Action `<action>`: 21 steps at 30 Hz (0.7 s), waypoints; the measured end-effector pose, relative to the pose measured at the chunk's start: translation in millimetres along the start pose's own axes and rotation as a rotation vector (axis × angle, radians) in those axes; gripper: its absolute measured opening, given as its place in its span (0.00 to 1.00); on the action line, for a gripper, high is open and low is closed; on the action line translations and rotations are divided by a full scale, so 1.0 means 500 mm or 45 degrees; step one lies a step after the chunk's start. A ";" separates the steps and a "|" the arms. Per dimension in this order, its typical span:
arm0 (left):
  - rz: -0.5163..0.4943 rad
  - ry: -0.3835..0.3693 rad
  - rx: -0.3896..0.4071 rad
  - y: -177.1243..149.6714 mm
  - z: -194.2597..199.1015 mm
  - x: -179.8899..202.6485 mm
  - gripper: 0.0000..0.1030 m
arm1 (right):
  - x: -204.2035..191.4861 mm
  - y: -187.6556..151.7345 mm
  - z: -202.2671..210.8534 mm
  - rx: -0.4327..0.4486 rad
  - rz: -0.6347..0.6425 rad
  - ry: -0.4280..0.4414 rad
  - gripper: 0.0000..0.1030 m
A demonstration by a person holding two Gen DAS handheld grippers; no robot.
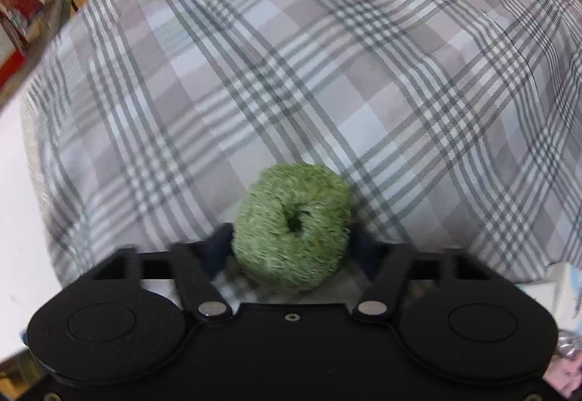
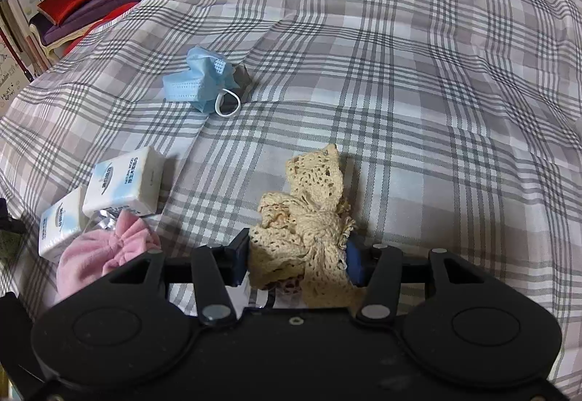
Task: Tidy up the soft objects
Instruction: 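Grasp the green scrubber ball with left tool while right tool grasps the beige lace cloth, then carry the scrubber ball and lace cloth over the gold tray with both tools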
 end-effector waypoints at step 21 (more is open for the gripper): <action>-0.282 -0.197 0.135 -0.161 0.295 0.099 0.46 | 0.000 0.006 -0.006 0.042 -0.016 0.008 0.49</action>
Point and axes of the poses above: each gripper's, at about its wrist camera, not at the fingertips, and z roughly against the way its jaws point, x to its right, y to its top, the point moved 6 cm from there along -z, roughly the way its jaws point, and after that the axes turned 10 degrees about x, right-handed, at the moved point
